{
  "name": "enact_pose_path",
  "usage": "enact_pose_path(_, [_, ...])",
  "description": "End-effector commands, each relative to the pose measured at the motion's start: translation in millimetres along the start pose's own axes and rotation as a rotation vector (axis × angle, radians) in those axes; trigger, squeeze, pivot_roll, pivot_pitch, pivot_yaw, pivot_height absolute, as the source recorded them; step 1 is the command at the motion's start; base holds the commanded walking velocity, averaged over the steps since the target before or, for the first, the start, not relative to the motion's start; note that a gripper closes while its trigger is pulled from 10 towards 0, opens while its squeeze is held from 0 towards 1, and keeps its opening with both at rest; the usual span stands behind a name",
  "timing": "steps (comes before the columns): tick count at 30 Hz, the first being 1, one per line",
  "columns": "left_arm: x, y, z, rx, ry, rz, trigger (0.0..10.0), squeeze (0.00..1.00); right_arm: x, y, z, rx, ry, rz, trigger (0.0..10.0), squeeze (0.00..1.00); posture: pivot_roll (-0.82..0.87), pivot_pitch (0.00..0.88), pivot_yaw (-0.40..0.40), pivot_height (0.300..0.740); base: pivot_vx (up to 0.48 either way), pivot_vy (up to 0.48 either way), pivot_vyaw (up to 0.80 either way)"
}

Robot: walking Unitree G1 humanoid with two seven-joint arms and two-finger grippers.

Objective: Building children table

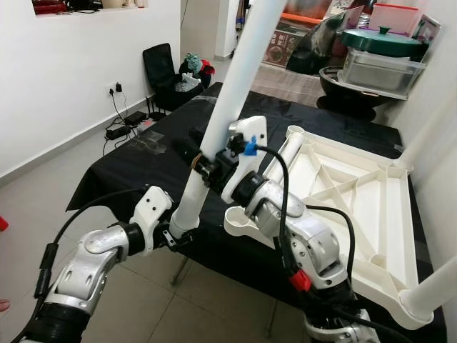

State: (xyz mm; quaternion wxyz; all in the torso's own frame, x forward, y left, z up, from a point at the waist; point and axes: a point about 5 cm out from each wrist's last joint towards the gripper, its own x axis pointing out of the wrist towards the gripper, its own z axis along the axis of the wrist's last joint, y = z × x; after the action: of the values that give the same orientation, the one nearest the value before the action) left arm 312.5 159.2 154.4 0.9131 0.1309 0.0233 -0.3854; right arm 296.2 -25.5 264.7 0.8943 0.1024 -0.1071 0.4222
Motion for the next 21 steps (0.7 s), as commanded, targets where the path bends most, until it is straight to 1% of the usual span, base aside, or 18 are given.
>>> enact_pose_path(1, [1.8,0.6,0.5,0.012,0.002,-0.003,10.0,0.0,-1.2,4.3,0.4,-0.001,0.004,0.025,10.0,0.0,0.08,0.0,-0.094,0.74,0.0,0.0,0.0])
enact_pose_path(2, [2.9,0.8,-0.2,0.014,0.004,-0.008,6.1,0.0,-1.6,5.8,1.0,-0.002,0.002,0.035,10.0,0.0,0.07,0.0,-0.092,0.74,0.0,0.0,0.0])
enact_pose_path(3, [2.9,0.8,-0.2,0.014,0.004,-0.008,6.1,0.0,-1.6,5.8,1.0,-0.002,0.002,0.035,10.0,0.0,0.07,0.0,-0.092,0.74,0.0,0.0,0.0])
enact_pose_path(4, [4.2,1.2,-0.6,0.014,0.004,-0.011,0.0,0.0,-2.0,7.3,1.1,-0.001,0.001,0.043,10.0,0.0,0.07,0.0,-0.089,0.74,0.0,0.0,0.0])
enact_pose_path(8, [8.6,1.4,0.1,0.025,0.0,-0.028,0.0,0.0,-2.3,11.5,0.5,0.007,-0.001,0.063,10.0,0.0,0.07,0.0,-0.086,0.74,0.0,0.0,0.0])
enact_pose_path(19, [12.4,-5.4,-2.0,0.032,-0.006,-0.074,0.0,0.0,-1.7,7.4,5.7,0.034,-0.02,0.054,10.0,0.0,0.07,0.0,-0.086,0.74,0.0,0.0,0.0])
enact_pose_path(20, [12.5,-6.0,-1.9,0.037,-0.007,-0.078,0.0,0.0,-2.0,6.2,6.4,0.042,-0.024,0.052,10.0,1.0,0.07,0.0,-0.088,0.74,0.0,0.0,0.0])
enact_pose_path(21, [12.6,-6.2,-1.8,0.04,-0.008,-0.081,0.0,0.0,-2.2,5.5,6.8,0.048,-0.027,0.049,10.0,1.0,0.07,0.0,-0.088,0.74,0.0,0.0,0.0])
